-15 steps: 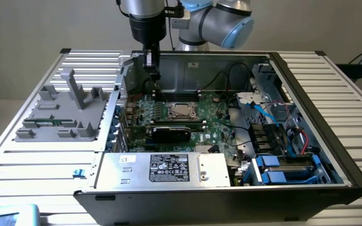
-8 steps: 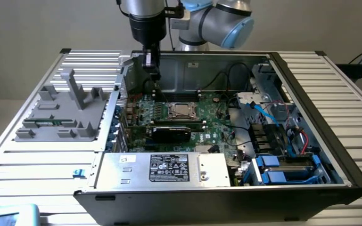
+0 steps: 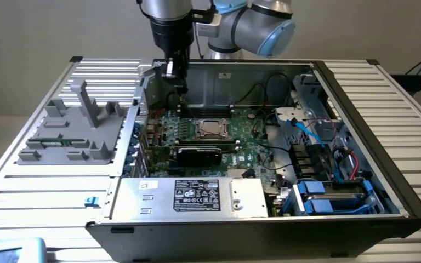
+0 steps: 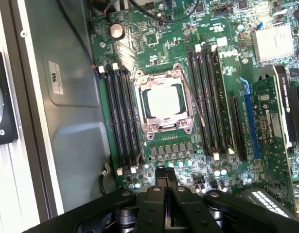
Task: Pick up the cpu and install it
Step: 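Install the first cpu locking lever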
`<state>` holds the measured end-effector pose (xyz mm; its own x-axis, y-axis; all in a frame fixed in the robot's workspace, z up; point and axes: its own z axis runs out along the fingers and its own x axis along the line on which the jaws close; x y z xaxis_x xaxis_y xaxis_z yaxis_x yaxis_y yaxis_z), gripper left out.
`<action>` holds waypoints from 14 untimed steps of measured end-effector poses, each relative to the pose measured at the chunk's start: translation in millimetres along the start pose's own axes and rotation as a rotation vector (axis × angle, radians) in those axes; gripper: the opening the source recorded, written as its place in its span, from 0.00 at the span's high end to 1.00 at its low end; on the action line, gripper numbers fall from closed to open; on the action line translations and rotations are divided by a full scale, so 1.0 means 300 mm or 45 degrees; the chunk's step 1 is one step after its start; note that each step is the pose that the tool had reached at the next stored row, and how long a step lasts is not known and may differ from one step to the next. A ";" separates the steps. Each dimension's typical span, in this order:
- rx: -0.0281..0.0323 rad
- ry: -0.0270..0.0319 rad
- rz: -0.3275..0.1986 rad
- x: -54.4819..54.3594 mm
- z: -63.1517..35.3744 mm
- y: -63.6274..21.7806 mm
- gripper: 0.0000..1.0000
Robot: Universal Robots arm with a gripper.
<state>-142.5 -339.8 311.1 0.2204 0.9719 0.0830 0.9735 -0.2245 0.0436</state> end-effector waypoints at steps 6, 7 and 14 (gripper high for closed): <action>-0.0106 -0.0056 0.127 0.000 0.001 0.000 0.89; -0.0123 -0.0065 0.148 0.000 0.001 0.000 0.89; -0.0244 -0.0128 0.293 0.000 0.001 0.000 0.89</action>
<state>-142.5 -339.8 310.7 0.4369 0.8957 0.0830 0.8963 -0.4413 0.0436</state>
